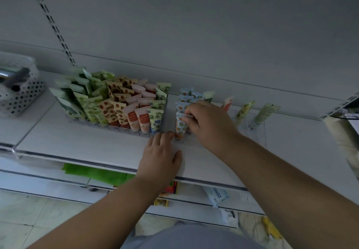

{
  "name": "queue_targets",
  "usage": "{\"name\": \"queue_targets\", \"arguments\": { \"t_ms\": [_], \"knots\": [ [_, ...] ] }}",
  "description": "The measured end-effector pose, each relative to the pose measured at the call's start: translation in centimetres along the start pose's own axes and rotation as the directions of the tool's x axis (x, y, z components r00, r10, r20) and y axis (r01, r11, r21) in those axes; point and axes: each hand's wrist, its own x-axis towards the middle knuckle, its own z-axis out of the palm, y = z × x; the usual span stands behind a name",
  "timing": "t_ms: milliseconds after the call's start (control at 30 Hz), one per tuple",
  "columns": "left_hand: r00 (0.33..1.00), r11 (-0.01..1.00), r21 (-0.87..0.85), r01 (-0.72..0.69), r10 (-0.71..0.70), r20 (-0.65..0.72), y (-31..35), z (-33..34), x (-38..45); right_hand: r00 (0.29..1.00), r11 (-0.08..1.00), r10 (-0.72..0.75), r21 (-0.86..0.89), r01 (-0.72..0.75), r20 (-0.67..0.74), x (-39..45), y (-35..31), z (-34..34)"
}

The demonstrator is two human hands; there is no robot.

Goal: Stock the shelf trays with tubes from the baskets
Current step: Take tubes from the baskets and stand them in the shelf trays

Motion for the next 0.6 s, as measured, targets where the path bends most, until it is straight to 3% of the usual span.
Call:
{"name": "queue_targets", "arguments": {
  "t_ms": [133, 333, 600],
  "knots": [
    [1.000, 1.000, -0.024, 0.006, -0.006, -0.014, 0.1, -0.1, -0.1, 0.992, 0.998, -0.049, -0.054, 0.043, -0.119, -1.0, -0.6, -1.3],
    [0.997, 0.996, -0.083, 0.038, -0.043, -0.065, -0.3, -3.2, -1.4, 0.986, 0.992, -0.113, 0.035, 0.118, -0.120, -0.7, -3.5, -2.2],
    [0.958, 0.976, 0.058, 0.210, -0.194, -0.212, -8.6, -12.8, -6.0, 0.962, 0.941, -0.250, 0.205, 0.268, -0.108, 4.1, -14.8, 1.5]
  ]
}}
